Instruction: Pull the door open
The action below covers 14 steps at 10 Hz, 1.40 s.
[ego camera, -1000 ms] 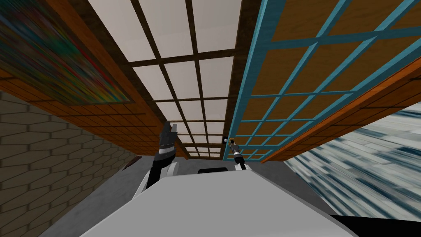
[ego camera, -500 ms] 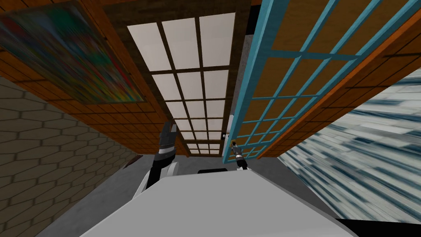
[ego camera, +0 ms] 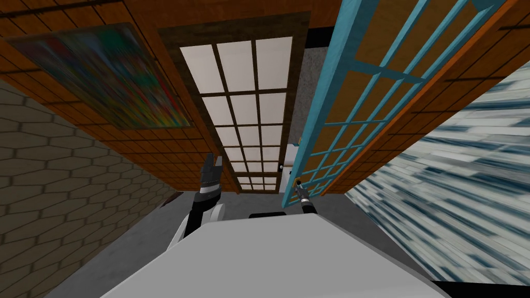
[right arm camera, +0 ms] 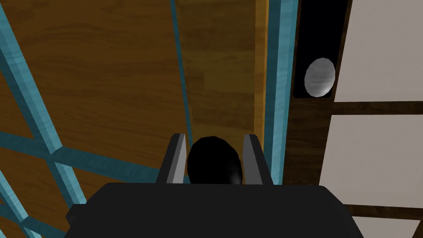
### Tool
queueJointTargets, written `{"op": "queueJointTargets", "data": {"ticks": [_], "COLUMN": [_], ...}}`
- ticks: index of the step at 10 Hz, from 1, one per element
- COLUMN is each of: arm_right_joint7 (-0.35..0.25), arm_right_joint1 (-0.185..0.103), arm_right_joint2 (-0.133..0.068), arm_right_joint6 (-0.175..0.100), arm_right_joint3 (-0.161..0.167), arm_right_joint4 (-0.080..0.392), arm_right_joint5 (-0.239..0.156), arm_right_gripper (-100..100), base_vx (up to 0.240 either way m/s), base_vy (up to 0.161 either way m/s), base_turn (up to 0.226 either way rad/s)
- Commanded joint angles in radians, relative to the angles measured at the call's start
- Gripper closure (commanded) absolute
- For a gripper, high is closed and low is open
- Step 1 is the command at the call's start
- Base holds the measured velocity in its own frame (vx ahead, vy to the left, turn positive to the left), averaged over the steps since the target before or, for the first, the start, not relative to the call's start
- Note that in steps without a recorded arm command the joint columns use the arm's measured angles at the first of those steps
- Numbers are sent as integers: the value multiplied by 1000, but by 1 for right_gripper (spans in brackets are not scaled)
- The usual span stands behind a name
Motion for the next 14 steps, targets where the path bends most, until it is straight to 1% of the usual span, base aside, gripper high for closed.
{"op": "queueJointTargets", "data": {"ticks": [1, 2, 3, 4, 6, 7, 8, 10, 14], "arm_right_joint7": [-10, -34, -49, -43, -51, -53, -60, -70, -86], "arm_right_joint1": [-9, -1, 2, -6, -10, -12, -16, -22, -33], "arm_right_joint2": [-25, -34, -39, -44, -58, -62, -74, -90, -115], "arm_right_joint6": [-7, -7, -7, -21, -41, -47, -65, -90, -132], "arm_right_joint3": [-17, -18, -18, 3, 30, 37, 62, 96, 152], "arm_right_joint4": [50, 58, 60, 51, 42, 39, 31, 19, 0], "arm_right_joint5": [-12, -21, -26, -7, 15, 21, 41, 68, 113], "arm_right_gripper": [100, 100, 100, -100, -100, -100, -100, -100, -100], "base_vx": [-106, -106, -100, -149, -198, -173, -204, -201, -225], "base_vy": [12, 4, -2, -40, -105, -96, -112, -151, -120], "base_turn": [-21, 6, -18, 88, 120, 81, 187, 137, 115]}}
